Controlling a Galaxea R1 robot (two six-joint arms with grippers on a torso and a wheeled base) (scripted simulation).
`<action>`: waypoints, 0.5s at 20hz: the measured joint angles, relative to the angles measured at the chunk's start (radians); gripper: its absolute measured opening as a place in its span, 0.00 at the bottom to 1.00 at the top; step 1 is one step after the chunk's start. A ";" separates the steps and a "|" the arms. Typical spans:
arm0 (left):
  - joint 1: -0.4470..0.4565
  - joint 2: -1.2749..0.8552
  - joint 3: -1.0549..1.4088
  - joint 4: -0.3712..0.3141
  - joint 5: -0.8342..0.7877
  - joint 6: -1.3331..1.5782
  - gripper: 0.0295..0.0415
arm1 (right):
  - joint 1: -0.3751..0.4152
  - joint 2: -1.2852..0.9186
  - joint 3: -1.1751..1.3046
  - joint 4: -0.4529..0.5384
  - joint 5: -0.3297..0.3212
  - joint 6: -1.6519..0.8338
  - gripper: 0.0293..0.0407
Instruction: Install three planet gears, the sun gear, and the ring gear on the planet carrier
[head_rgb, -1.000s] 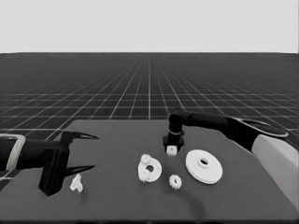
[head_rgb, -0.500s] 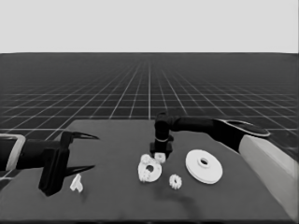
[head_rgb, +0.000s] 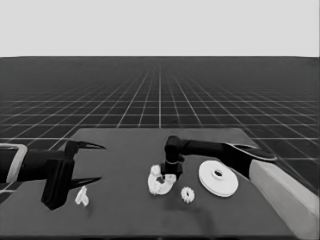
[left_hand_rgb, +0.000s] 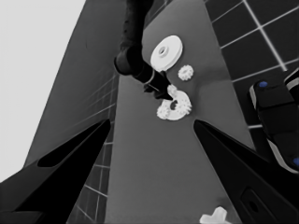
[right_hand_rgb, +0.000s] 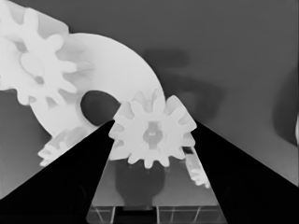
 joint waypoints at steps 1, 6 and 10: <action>0.000 0.000 0.000 0.000 0.000 0.000 0.75 | 0.000 0.000 0.000 0.000 0.000 0.000 0.45; 0.000 0.000 0.000 0.000 0.000 0.000 0.75 | 0.000 0.000 -0.001 -0.001 0.000 0.000 0.81; 0.000 0.000 0.000 0.000 0.000 0.000 0.75 | 0.000 0.000 -0.001 -0.001 0.001 0.000 0.81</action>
